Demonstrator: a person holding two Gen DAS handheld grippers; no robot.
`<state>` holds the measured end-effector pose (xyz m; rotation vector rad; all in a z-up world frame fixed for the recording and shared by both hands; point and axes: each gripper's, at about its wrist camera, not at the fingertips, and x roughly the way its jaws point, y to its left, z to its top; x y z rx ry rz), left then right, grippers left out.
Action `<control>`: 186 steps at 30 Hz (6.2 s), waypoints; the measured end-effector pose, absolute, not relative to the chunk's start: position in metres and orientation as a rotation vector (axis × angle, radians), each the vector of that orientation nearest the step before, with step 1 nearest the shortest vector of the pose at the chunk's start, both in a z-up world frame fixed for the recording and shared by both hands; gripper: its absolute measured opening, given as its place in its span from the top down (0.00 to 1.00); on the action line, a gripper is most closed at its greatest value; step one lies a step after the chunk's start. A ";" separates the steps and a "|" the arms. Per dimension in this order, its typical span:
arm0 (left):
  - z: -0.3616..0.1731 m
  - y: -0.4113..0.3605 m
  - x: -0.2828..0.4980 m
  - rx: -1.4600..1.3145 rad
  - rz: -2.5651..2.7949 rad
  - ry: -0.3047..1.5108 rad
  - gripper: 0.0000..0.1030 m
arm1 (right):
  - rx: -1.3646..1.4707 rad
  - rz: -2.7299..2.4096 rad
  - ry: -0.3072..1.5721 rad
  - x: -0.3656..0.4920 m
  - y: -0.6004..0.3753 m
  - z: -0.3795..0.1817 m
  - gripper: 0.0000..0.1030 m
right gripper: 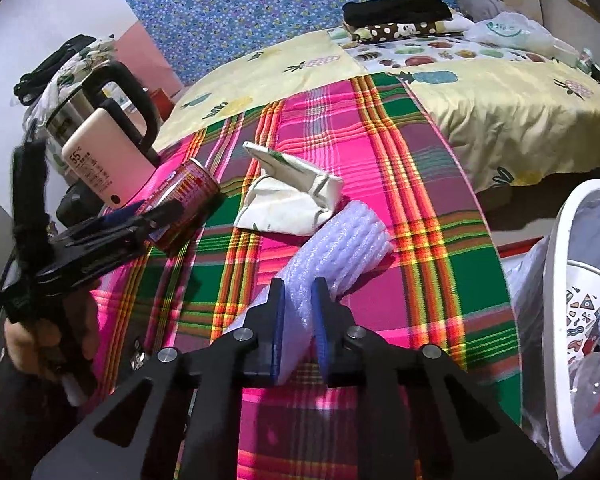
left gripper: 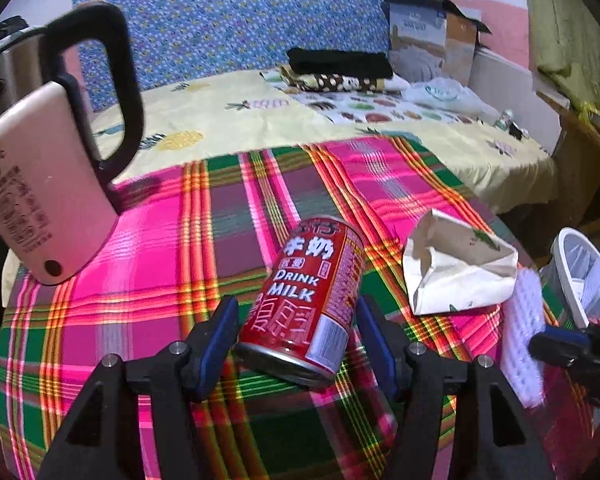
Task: Collect trash
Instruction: 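Grasp the red milk can with the left tool while the right tool grasps the other foam sleeve, then carry the can and foam sleeve over the white bin and open both tools, then move both open tools back over the table, then grasp the brown coffee packet with the left tool while the right tool grasps the white paper napkin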
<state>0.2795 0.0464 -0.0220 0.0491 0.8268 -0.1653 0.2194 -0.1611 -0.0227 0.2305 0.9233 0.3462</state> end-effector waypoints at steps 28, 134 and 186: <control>0.004 0.009 0.170 -0.101 -0.189 0.761 0.46 | 0.281 0.407 0.853 0.166 -0.206 -0.004 0.89; 0.019 -0.131 0.123 -0.037 -0.407 0.723 0.42 | 0.233 0.206 0.707 0.105 -0.304 0.013 0.45; -0.043 -0.018 0.143 -0.212 0.007 0.853 0.42 | 0.078 0.400 0.807 0.123 -0.214 0.000 0.45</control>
